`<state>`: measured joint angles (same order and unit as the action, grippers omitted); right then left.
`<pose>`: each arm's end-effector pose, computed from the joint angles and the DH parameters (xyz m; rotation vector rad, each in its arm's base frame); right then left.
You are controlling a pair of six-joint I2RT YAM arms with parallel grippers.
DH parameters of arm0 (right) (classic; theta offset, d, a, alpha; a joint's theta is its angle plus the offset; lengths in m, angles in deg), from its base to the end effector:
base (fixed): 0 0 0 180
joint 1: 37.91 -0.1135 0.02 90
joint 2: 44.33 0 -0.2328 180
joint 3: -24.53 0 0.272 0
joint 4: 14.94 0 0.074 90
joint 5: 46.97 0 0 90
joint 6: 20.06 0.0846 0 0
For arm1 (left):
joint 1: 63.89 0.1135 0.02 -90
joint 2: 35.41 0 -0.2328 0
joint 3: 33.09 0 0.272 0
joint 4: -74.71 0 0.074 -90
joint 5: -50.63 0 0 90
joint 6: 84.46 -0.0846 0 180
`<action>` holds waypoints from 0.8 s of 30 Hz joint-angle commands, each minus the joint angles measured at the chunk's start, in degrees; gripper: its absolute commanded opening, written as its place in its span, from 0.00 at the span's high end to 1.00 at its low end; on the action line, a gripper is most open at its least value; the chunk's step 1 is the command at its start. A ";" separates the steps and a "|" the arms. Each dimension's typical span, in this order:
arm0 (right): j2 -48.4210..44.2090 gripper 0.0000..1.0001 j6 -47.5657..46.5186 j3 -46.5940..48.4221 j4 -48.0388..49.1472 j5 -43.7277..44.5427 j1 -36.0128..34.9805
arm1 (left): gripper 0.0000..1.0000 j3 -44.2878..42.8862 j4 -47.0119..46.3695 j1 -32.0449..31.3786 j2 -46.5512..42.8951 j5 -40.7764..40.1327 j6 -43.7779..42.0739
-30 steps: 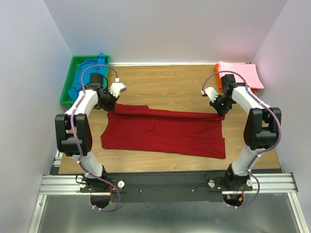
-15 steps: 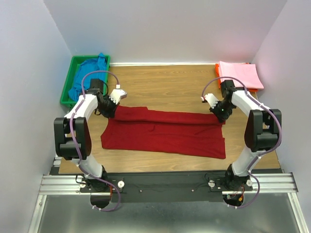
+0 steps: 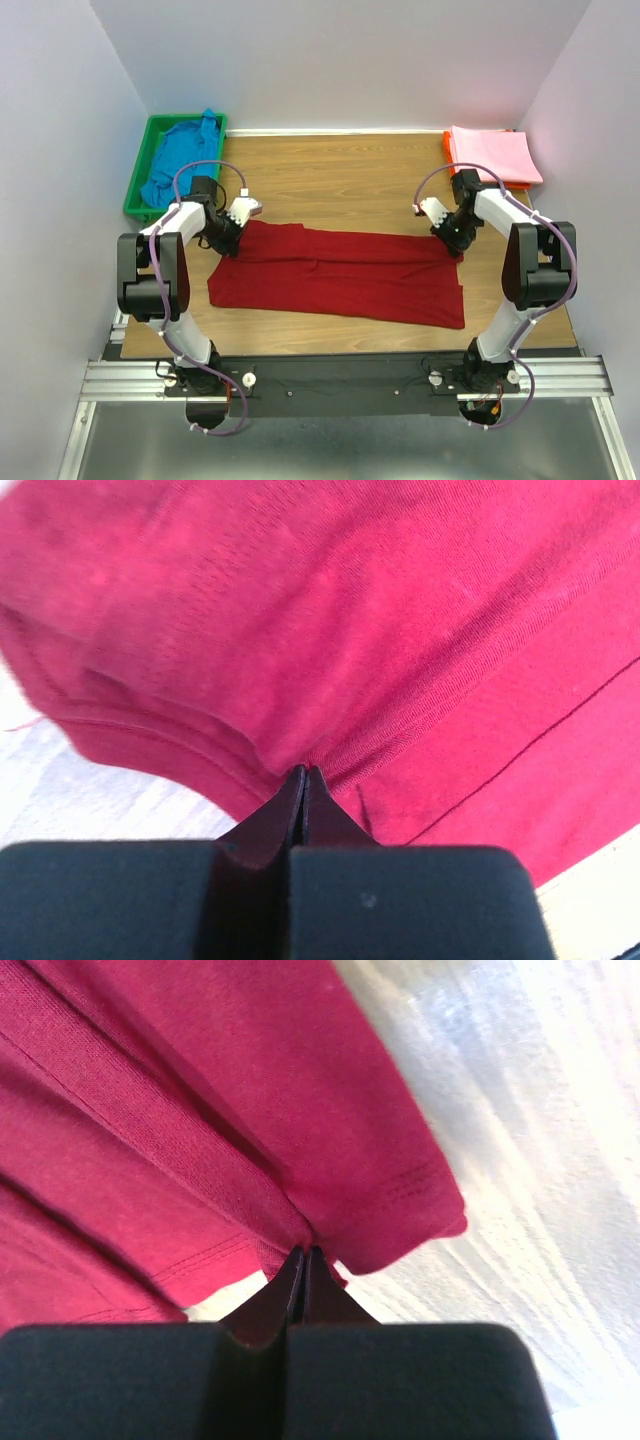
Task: Fold and stack the t-shirts
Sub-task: Fold the tshirt
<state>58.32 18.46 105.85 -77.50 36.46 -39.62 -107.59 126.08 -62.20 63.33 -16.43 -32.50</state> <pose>0.3407 0.0199 0.0846 -1.3492 2.6744 0.0887 0.3420 -0.0229 0.0848 0.9226 2.5850 -0.4059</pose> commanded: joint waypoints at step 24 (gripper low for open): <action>-5.09 0.45 0.59 6.47 -7.74 -4.23 0.13 | 0.57 -7.38 5.66 1.03 -4.87 3.86 -4.76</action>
<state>56.66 17.52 106.81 -80.67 37.07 -39.69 -109.18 129.32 -61.58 61.21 -16.04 -35.06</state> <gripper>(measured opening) 0.539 0.417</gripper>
